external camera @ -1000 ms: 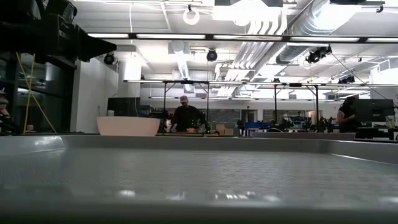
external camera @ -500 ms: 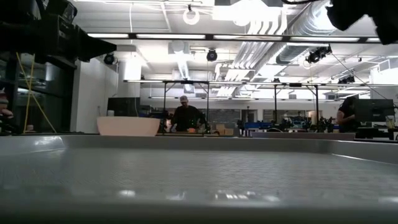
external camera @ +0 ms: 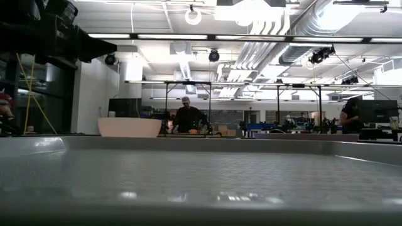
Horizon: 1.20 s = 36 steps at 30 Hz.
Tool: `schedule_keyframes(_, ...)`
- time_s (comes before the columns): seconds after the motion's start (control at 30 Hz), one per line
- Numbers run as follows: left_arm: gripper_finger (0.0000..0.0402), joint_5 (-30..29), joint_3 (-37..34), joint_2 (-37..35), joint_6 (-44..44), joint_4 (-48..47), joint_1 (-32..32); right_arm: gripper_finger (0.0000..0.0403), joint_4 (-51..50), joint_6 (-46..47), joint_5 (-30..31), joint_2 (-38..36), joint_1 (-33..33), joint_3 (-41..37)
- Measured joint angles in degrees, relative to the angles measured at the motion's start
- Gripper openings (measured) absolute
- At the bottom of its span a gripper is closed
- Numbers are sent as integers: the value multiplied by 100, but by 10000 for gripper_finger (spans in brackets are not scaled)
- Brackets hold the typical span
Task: Set up tray
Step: Put the blue mug on the gray tray
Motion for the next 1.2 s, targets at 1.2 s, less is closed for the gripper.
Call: schedule_keyframes(1.2,46,9,0,-1,-2,-112,0,156,-2751,3246,914,2586,1944,1013)
